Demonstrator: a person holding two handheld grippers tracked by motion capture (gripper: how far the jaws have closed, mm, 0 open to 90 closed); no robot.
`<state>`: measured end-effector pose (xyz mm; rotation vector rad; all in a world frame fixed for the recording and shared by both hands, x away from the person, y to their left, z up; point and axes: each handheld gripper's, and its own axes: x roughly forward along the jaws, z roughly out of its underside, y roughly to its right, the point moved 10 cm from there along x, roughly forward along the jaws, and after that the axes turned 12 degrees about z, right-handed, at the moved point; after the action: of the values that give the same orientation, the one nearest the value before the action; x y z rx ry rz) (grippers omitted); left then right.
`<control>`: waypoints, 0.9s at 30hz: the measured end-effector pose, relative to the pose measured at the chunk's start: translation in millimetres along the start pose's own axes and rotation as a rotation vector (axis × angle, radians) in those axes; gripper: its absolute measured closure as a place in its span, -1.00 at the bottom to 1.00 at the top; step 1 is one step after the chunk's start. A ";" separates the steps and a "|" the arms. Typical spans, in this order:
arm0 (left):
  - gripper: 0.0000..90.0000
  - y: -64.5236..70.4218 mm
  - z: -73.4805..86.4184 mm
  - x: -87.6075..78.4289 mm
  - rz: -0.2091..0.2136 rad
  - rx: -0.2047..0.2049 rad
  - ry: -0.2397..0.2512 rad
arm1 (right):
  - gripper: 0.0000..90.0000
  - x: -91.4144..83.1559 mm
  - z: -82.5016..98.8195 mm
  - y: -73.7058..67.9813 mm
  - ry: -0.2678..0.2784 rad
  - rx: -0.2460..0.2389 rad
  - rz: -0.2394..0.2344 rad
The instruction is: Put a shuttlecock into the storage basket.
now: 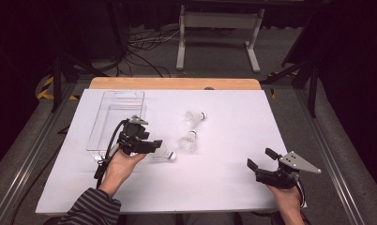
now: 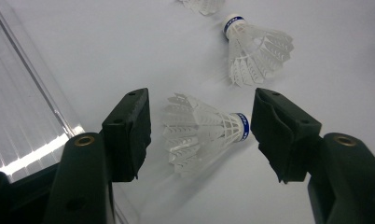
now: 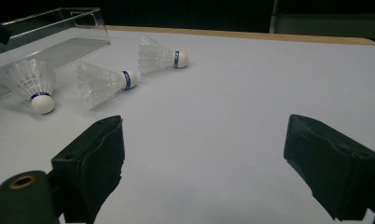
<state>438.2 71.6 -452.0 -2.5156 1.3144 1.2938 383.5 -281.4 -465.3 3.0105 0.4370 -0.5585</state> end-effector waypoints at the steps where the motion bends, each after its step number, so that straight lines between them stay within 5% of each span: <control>1: -0.12 -0.1 0.4 1.4 0.003 0.000 -0.010 | -0.71 0.1 0.2 0.0 -0.001 -0.001 0.000; 27: 0.17 1.9 13.2 20.3 0.061 -0.064 -0.139 | -0.71 0.4 0.7 -0.6 -0.004 -0.010 -0.002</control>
<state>434.3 61.6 -473.9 -2.3926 1.3508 1.5163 383.5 -280.8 -466.2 2.9997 0.4412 -0.5601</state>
